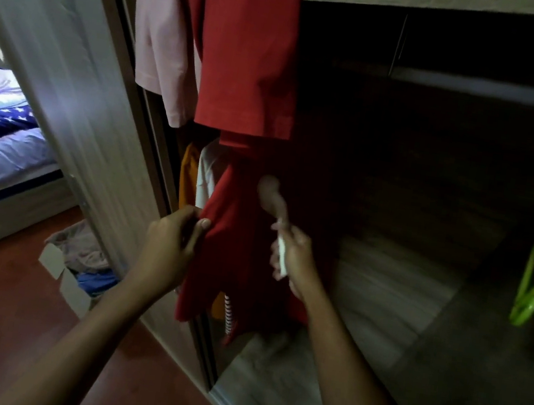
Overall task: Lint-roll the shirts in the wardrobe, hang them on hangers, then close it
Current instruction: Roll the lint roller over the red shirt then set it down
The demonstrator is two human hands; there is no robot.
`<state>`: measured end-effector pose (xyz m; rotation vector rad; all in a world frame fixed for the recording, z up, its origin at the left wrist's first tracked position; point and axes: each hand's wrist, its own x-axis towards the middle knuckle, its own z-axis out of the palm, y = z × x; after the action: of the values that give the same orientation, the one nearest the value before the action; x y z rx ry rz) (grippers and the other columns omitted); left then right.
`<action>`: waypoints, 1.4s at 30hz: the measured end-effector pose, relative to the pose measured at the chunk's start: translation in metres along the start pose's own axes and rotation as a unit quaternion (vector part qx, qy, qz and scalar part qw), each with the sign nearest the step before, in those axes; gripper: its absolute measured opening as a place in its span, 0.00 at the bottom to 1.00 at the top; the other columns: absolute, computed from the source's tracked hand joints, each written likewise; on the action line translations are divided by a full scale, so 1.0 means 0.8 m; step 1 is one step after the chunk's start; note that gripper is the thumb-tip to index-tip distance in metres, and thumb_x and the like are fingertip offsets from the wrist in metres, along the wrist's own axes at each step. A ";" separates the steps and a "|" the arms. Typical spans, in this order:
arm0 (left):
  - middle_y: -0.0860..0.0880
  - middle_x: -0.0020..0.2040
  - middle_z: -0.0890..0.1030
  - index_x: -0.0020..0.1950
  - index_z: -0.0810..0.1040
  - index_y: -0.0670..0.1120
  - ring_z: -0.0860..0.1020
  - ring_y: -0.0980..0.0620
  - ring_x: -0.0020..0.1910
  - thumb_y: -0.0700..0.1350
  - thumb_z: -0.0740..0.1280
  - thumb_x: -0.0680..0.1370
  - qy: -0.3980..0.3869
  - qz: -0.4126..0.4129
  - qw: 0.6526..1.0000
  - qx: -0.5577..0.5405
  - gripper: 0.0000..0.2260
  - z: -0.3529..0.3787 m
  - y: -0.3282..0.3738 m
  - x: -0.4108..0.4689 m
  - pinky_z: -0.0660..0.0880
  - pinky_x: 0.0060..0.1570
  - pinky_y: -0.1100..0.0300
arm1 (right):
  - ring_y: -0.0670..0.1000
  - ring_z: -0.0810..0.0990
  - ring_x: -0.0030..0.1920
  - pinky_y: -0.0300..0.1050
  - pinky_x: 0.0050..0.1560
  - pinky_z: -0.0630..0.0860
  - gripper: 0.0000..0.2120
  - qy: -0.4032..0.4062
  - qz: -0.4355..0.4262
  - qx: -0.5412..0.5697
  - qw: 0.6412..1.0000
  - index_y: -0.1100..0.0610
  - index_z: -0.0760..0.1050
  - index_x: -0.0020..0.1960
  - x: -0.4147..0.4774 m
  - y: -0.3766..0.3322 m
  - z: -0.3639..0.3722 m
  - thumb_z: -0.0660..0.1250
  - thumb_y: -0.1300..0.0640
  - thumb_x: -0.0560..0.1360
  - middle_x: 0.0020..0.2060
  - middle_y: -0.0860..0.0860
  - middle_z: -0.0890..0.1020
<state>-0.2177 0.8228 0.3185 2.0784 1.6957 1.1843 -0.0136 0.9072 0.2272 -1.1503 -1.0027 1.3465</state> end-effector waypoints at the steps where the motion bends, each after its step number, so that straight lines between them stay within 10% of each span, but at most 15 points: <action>1: 0.51 0.40 0.81 0.49 0.78 0.48 0.80 0.55 0.38 0.46 0.62 0.82 -0.005 0.006 1.000 -0.007 0.06 0.004 -0.001 0.001 0.77 0.34 0.57 | 0.46 0.67 0.20 0.33 0.21 0.63 0.10 -0.029 0.007 -0.023 0.999 0.52 0.76 0.52 -0.013 0.013 0.005 0.60 0.47 0.83 0.27 0.49 0.70; 7: 0.49 0.37 0.81 0.48 0.79 0.45 0.80 0.51 0.35 0.45 0.63 0.82 -0.011 0.037 0.998 -0.051 0.08 0.040 -0.025 0.002 0.78 0.37 0.45 | 0.47 0.66 0.21 0.34 0.20 0.62 0.12 -0.066 0.067 -0.067 0.993 0.54 0.76 0.51 -0.086 0.064 0.015 0.60 0.47 0.83 0.26 0.48 0.70; 17: 0.48 0.42 0.83 0.50 0.79 0.44 0.81 0.48 0.42 0.42 0.64 0.81 -0.140 0.163 0.956 -0.200 0.05 0.124 0.010 -0.030 0.74 0.44 0.56 | 0.48 0.70 0.22 0.37 0.22 0.65 0.05 0.291 0.062 -0.001 0.955 0.54 0.73 0.49 -0.225 0.082 -0.004 0.64 0.53 0.81 0.26 0.50 0.74; 26: 0.39 0.51 0.83 0.57 0.76 0.43 0.81 0.40 0.50 0.43 0.62 0.80 -0.314 0.409 0.817 -0.257 0.08 0.208 0.131 -0.247 0.77 0.52 0.51 | 0.48 0.74 0.25 0.40 0.24 0.69 0.09 0.558 0.090 0.050 0.823 0.54 0.71 0.53 -0.489 0.162 -0.039 0.62 0.48 0.82 0.33 0.52 0.75; 31: 0.41 0.53 0.82 0.57 0.80 0.40 0.79 0.41 0.55 0.53 0.61 0.81 -0.489 0.374 0.742 -0.266 0.17 0.247 0.186 -0.398 0.73 0.59 0.50 | 0.48 0.75 0.27 0.40 0.21 0.70 0.15 0.666 0.095 0.069 0.737 0.56 0.69 0.56 -0.632 0.207 -0.036 0.63 0.45 0.81 0.37 0.55 0.76; 35: 0.45 0.52 0.82 0.56 0.77 0.48 0.78 0.44 0.53 0.45 0.66 0.80 -0.521 0.454 0.663 -0.287 0.06 0.267 0.217 -0.525 0.74 0.58 0.49 | 0.50 0.75 0.28 0.41 0.22 0.70 0.10 0.759 0.089 0.105 0.636 0.54 0.67 0.55 -0.744 0.242 -0.036 0.62 0.48 0.82 0.37 0.57 0.76; 42: 0.40 0.56 0.83 0.59 0.81 0.41 0.80 0.40 0.56 0.56 0.58 0.79 -0.568 0.566 0.568 -0.188 0.23 0.267 0.262 -0.735 0.71 0.60 0.51 | 0.57 0.78 0.34 0.48 0.25 0.76 0.13 0.841 0.156 0.146 0.497 0.53 0.65 0.54 -0.911 0.332 -0.054 0.62 0.44 0.80 0.40 0.59 0.78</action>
<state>0.0721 0.2971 0.0440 2.4913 -0.5516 -0.0130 -0.0324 0.1549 0.0328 -1.6282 0.9078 0.0425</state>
